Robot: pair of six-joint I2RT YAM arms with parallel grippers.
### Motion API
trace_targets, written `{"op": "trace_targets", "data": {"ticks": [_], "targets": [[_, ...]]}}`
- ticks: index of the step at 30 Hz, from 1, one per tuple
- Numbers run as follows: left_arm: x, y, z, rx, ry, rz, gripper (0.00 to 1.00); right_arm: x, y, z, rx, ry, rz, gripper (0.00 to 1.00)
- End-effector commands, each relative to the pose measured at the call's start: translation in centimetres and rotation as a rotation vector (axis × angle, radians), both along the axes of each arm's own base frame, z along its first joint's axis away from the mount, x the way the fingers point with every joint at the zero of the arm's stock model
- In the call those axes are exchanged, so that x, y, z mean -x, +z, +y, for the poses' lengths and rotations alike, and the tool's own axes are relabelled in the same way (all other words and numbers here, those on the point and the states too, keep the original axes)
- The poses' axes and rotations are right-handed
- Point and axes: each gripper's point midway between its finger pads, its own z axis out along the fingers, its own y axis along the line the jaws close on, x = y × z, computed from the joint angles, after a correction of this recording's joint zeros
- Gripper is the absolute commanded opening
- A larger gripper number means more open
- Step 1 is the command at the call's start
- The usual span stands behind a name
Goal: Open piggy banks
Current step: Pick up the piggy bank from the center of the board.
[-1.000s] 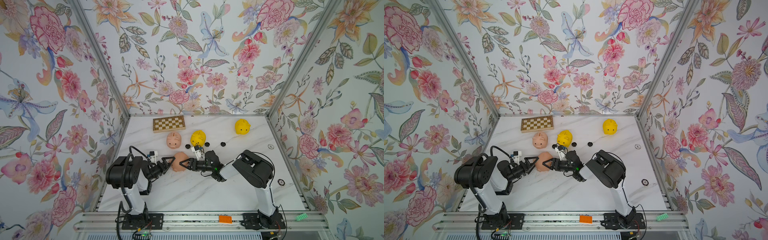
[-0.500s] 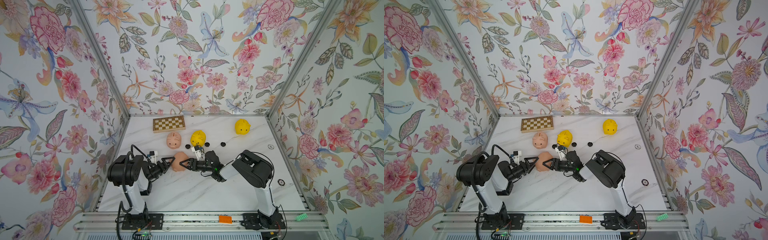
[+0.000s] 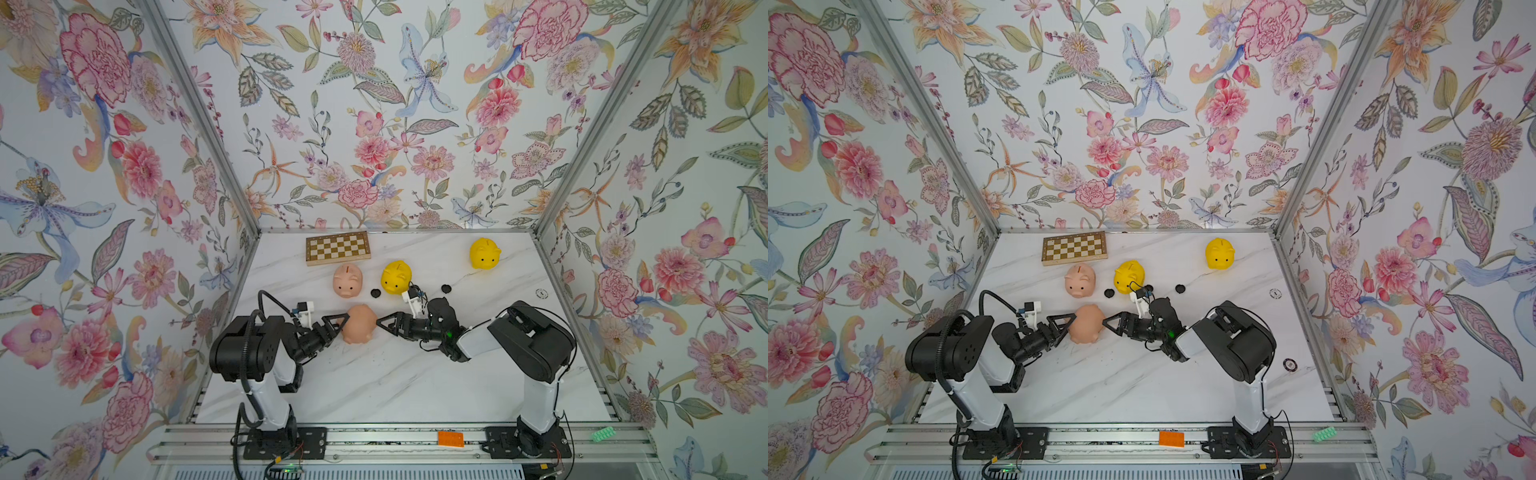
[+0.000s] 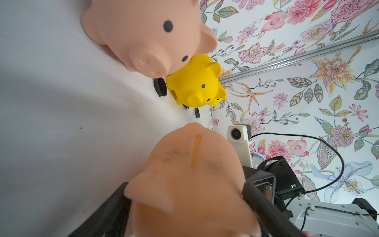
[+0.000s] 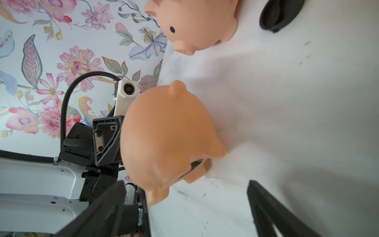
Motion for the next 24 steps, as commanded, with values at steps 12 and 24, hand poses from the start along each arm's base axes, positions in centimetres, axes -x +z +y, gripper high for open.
{"op": "trace_targets", "data": {"ticks": [12, 24], "targets": [[-0.7, 4.7, -0.9, -0.021, -0.022, -0.158, 0.43, -3.3, 1.9, -11.2, 0.697, -0.218, -0.286, 0.99], [-2.3, 10.9, -6.4, -0.445, -0.077, -0.283, 0.44, -4.3, 5.2, -21.1, 0.831, -0.516, -0.337, 0.99]]}}
